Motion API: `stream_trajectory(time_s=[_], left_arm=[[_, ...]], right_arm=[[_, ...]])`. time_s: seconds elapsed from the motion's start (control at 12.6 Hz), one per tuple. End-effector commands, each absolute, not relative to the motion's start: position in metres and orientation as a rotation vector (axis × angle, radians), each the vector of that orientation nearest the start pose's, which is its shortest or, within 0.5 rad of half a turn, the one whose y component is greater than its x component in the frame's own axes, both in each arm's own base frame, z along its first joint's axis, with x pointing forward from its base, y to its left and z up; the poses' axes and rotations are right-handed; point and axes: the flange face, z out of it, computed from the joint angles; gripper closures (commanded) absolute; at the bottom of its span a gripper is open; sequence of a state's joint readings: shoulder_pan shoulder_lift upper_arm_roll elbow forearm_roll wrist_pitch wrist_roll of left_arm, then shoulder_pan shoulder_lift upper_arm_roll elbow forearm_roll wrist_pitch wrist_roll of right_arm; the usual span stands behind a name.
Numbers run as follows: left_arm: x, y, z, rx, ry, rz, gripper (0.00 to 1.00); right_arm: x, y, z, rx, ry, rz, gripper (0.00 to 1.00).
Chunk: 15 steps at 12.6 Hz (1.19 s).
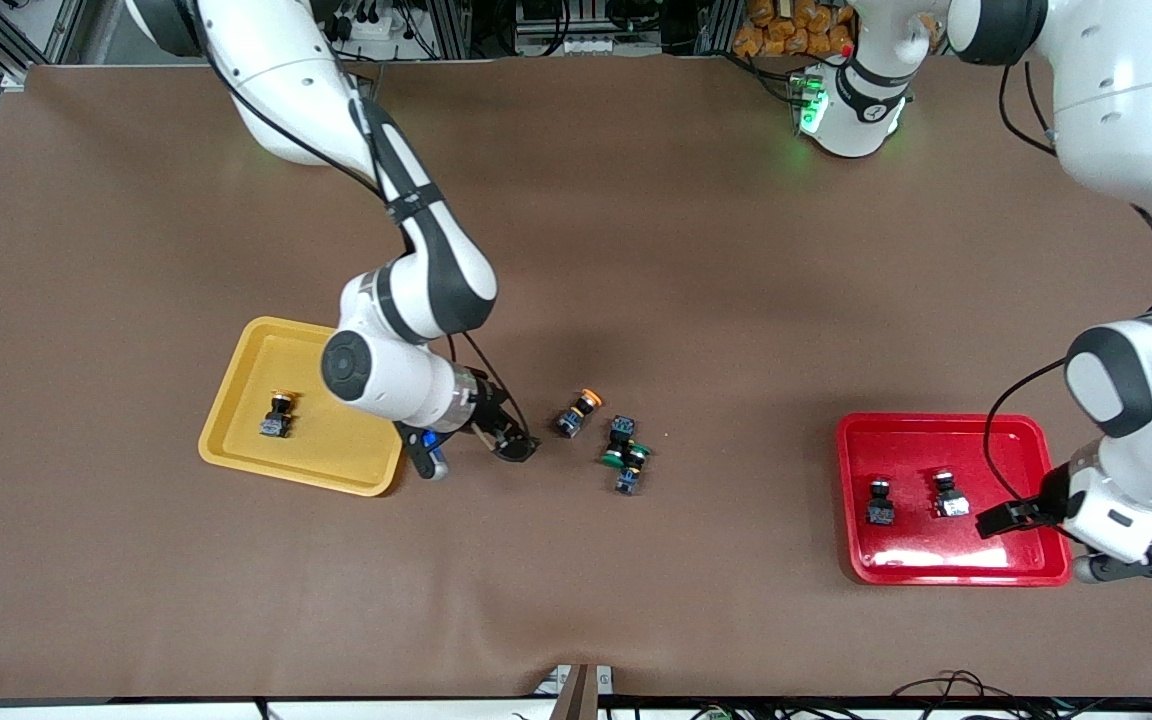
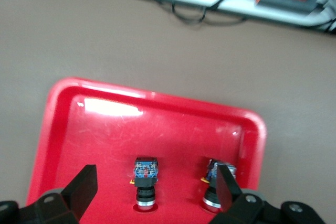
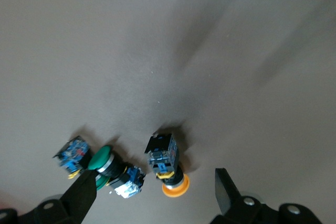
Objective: Place red and yellow buttons in trays
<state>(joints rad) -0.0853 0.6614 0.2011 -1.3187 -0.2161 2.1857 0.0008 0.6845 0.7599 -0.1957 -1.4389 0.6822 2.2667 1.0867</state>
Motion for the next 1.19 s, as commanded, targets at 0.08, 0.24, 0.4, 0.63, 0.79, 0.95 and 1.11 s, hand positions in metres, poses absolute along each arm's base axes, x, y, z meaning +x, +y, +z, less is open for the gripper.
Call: stream_trajectory(time_s=[0.08,0.24,0.4,0.63,0.79,0.95,1.11], left_arm=[[0.729,0.040,0.443,-3.166,-0.170,-0.355,0.00],[0.713,0.037,0.482,-3.112,-0.084,-0.317,0.00],[0.691,0.017,0.522,-3.134,-0.065,-0.265,0.00],[0.665,0.007,0.568,-3.113,-0.083,-0.235,0.00],[0.650,-0.005,0.589,-3.106,-0.108,-0.220,0.00],[0.638,-0.010,0.604,-3.115,-0.120,-0.205,0.00],[0.623,-0.012,0.617,-3.126,-0.115,-0.206,0.00]], right_arm=[[0.612,0.419,0.216,-2.436,1.319,0.255,0.00],[0.608,0.431,0.210,-2.430,1.313,0.236,0.00],[0.606,0.436,0.195,-2.439,1.312,0.226,0.07],[0.599,0.448,0.175,-2.443,1.297,0.179,0.31],[0.597,0.450,0.173,-2.449,1.293,0.178,0.76],[0.598,0.449,0.176,-2.451,1.286,0.181,1.00],[0.607,0.442,0.207,-2.442,1.276,0.196,1.00]])
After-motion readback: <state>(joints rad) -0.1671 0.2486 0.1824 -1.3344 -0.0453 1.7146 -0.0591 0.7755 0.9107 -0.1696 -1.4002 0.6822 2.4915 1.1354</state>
